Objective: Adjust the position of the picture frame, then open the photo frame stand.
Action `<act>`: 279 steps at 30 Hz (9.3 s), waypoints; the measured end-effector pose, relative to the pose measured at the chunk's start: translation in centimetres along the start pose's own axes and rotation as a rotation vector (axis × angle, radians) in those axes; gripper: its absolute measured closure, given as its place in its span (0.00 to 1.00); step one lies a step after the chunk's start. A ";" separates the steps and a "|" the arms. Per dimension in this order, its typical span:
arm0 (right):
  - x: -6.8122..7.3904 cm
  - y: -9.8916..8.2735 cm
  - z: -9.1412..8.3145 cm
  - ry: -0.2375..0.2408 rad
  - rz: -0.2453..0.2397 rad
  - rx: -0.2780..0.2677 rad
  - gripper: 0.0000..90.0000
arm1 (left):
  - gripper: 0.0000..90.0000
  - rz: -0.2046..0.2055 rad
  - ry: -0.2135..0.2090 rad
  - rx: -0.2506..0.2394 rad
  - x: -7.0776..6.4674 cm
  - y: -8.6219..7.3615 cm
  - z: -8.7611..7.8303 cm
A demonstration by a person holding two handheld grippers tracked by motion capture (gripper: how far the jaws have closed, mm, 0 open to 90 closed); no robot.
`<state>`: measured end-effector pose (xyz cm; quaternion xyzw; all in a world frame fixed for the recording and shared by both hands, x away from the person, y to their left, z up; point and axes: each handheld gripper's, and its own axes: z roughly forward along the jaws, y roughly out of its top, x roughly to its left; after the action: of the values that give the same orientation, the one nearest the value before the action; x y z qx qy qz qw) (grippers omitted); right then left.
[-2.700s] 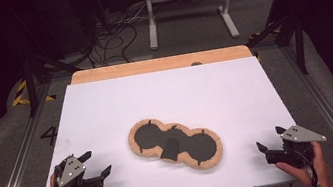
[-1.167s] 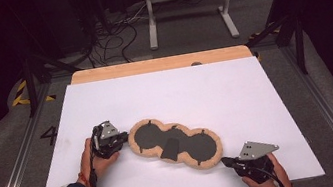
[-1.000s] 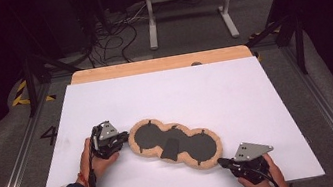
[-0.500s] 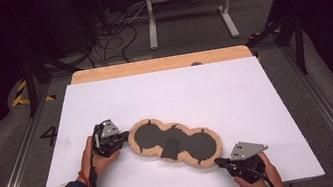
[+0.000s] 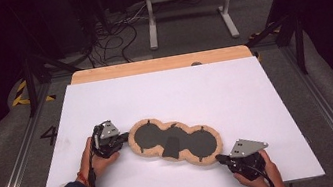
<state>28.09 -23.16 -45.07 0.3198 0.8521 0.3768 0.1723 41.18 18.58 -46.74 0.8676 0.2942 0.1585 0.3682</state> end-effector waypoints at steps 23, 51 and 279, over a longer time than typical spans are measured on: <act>-3.8 1.1 1.1 -0.109 0.088 0.005 1.00 | 1.00 -0.017 -0.052 0.007 -0.5 -0.1 -0.2; -5.8 1.1 1.1 -0.123 0.126 0.001 1.00 | 1.00 -0.012 -0.036 0.005 -1.5 0.6 0.3; -6.4 6.3 9.0 0.518 0.862 -0.086 0.52 | 0.28 -0.320 -0.307 -0.057 -0.1 2.2 2.6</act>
<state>40.18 -19.47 -45.89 0.5311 0.6409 0.5156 -0.2032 43.23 15.88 -46.96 0.8131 0.3639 -0.0277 0.4535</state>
